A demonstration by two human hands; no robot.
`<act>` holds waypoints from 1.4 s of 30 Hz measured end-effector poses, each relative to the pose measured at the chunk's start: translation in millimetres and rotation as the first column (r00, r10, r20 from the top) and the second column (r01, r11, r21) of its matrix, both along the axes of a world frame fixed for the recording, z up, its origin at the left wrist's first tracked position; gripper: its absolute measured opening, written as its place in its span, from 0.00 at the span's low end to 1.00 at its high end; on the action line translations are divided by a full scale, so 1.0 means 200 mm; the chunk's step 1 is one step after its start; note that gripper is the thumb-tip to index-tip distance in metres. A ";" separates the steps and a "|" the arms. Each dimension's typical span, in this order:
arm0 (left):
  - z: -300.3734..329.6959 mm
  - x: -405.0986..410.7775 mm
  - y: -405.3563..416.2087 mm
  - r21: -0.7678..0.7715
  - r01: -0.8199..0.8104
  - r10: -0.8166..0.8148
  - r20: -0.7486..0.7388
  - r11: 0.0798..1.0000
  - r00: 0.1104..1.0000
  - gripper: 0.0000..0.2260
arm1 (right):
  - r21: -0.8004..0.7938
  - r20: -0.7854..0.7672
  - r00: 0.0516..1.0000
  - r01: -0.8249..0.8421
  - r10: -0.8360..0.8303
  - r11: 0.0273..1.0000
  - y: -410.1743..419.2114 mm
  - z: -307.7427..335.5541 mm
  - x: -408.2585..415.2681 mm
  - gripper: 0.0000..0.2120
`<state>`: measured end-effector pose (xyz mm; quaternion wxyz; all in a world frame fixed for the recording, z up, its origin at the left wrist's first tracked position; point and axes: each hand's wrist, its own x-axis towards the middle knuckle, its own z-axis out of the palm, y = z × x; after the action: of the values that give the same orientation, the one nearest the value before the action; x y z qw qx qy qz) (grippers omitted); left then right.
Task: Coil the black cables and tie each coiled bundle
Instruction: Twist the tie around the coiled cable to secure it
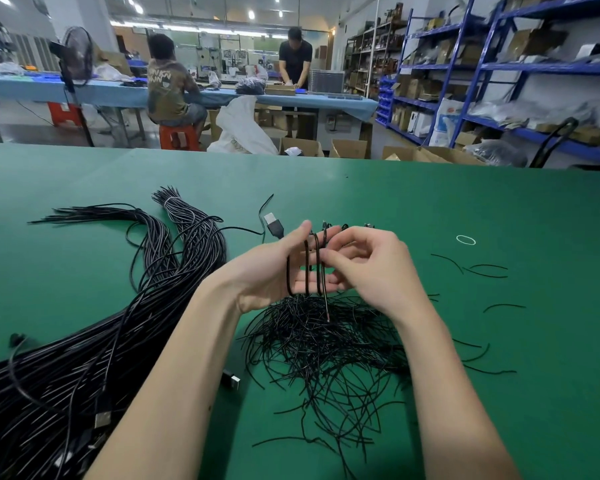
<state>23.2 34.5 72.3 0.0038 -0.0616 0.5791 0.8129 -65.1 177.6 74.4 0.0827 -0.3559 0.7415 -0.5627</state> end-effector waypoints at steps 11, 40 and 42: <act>-0.03 -0.05 0.05 -0.090 -0.206 0.201 -0.055 0.975 0.978 0.10 | 0.145 -0.093 0.991 -0.085 0.099 0.986 0.06 0.02 -0.02 0.09; 0.00 -0.03 0.16 -0.251 0.073 -0.099 -0.092 0.965 0.991 0.11 | -0.038 0.147 0.989 0.003 0.003 0.999 0.04 0.02 -0.04 0.18; 0.00 -0.04 0.17 -0.260 0.037 -0.065 -0.099 0.965 0.993 0.10 | -0.030 0.094 0.994 0.065 -0.062 0.997 0.03 0.01 -0.06 0.19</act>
<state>14.8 68.8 72.5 -0.0140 -0.0032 0.6806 0.7325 -76.7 183.5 75.8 0.0934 -0.3067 0.7386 -0.5931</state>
